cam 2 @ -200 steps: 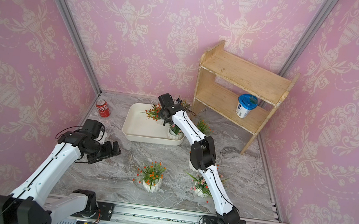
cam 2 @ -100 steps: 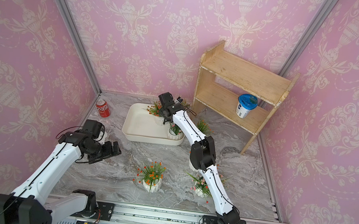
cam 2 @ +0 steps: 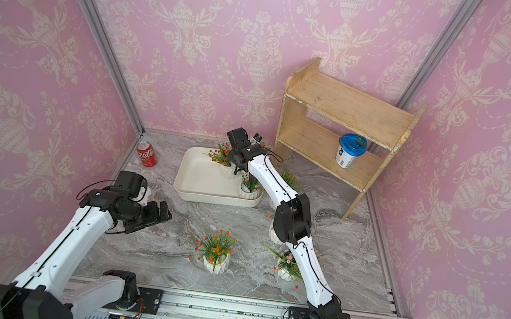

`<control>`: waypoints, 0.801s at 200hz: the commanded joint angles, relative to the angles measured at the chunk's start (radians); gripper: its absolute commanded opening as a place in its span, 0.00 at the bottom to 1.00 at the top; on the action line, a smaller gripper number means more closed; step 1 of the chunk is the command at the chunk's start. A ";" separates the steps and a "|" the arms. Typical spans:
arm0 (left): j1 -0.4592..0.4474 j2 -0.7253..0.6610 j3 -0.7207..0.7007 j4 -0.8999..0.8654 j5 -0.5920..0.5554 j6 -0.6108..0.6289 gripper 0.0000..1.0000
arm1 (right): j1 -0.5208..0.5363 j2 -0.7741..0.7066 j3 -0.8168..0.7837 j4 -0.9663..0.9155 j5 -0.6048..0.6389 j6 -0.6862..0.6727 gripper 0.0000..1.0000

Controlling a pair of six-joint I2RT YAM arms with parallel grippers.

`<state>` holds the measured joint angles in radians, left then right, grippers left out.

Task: Put the potted gypsophila into the storage box
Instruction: Place the baby's breath potted plant at the storage box.

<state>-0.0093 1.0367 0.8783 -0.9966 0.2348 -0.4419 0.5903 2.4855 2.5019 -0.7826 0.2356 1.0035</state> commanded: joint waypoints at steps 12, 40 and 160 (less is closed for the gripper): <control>0.006 -0.029 0.029 -0.049 0.023 -0.004 0.99 | -0.002 -0.107 -0.026 -0.013 -0.001 -0.083 0.29; 0.007 -0.045 0.043 -0.069 0.029 -0.010 0.99 | -0.002 -0.167 -0.082 0.018 -0.020 -0.134 0.31; -0.009 -0.032 0.053 -0.140 0.092 0.006 0.99 | 0.096 -0.566 -0.492 -0.007 -0.009 -0.435 0.49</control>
<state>-0.0097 1.0336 0.9253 -1.0992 0.2832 -0.4309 0.6937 2.0171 2.1090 -0.7898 0.2138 0.6609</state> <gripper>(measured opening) 0.991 0.430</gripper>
